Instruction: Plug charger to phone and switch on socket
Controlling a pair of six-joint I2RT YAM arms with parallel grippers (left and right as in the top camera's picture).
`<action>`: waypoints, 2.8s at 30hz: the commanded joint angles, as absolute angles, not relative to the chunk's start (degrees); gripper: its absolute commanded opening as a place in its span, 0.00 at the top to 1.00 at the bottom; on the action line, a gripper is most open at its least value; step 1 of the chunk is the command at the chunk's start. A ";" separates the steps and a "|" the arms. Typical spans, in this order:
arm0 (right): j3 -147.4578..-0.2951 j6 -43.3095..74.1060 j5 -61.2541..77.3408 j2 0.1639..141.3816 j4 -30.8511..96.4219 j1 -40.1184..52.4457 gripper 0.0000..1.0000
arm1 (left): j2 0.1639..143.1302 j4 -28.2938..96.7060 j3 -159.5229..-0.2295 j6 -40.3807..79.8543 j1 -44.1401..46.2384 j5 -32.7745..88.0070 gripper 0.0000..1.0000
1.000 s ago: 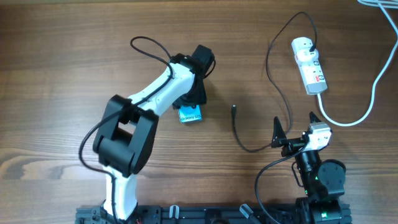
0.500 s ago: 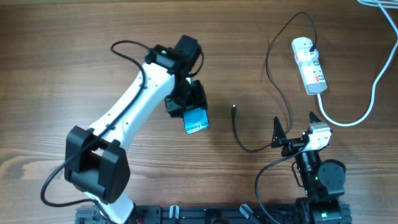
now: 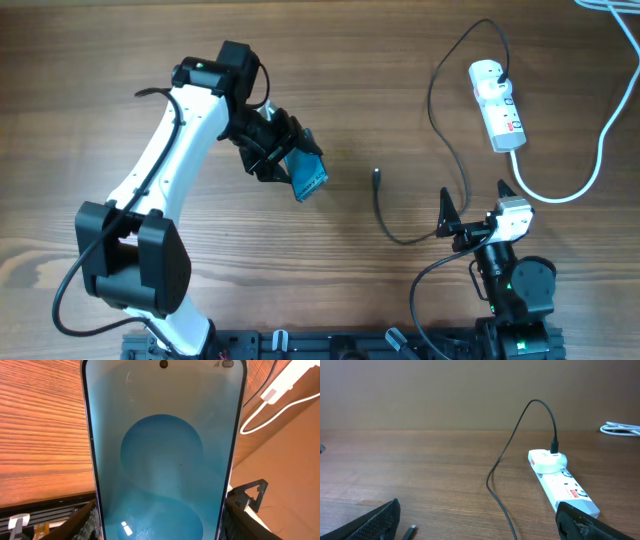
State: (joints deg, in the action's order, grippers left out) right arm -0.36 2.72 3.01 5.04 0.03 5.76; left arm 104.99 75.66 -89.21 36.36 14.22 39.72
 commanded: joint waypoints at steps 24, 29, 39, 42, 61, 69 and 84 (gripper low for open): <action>-17.50 63.22 35.51 28.01 -4.43 5.93 0.01 | 103.37 73.49 -90.30 36.49 13.91 42.61 0.50; -25.12 52.10 44.84 49.17 -1.93 9.13 0.01 | 103.37 70.00 -90.30 39.09 13.91 42.54 0.50; -25.15 52.29 13.04 66.87 -28.95 36.64 0.01 | 103.39 62.00 -90.28 51.11 14.04 36.34 0.49; -25.15 55.75 9.32 72.77 -36.86 38.09 0.03 | 103.39 61.34 -90.28 51.51 15.66 36.27 0.48; -25.19 64.71 6.00 78.91 -43.05 38.09 0.75 | 103.39 60.16 -90.28 51.53 23.00 33.34 0.47; -25.19 66.24 6.24 78.94 -43.00 38.09 0.87 | 103.39 58.83 -90.28 53.21 25.69 32.86 0.47; -25.17 72.18 6.42 78.91 -42.78 38.02 0.95 | 103.39 58.89 -90.28 53.17 25.52 31.86 0.12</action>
State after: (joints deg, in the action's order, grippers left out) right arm -23.81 68.31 4.51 79.20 -41.67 37.63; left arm 104.66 59.05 -89.34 53.34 26.22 29.67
